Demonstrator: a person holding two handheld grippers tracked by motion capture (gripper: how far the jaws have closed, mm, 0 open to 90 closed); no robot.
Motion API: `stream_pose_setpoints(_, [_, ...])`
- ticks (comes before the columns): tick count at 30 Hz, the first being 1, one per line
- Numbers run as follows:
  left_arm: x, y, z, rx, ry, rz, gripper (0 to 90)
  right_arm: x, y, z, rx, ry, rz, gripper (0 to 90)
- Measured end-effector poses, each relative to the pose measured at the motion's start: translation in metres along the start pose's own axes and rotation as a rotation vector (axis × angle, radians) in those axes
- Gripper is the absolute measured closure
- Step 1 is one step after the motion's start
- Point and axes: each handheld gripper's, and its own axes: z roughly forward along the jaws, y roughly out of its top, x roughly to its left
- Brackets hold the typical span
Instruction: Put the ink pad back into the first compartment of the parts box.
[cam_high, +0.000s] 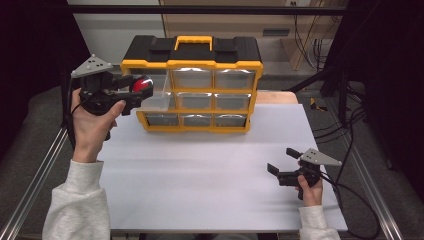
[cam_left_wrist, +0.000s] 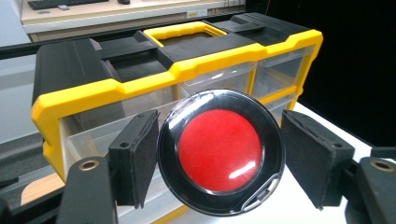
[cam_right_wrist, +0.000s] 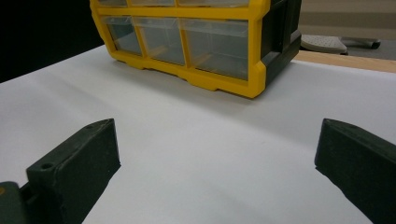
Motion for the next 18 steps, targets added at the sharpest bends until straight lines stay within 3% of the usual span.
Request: stream_pose_setpoints(18, [0.016, 0.014, 0.016, 0.021, 0.049, -0.012, 29.8, 0.000, 0.000, 0.000, 0.000, 0.001, 0.001, 0.4])
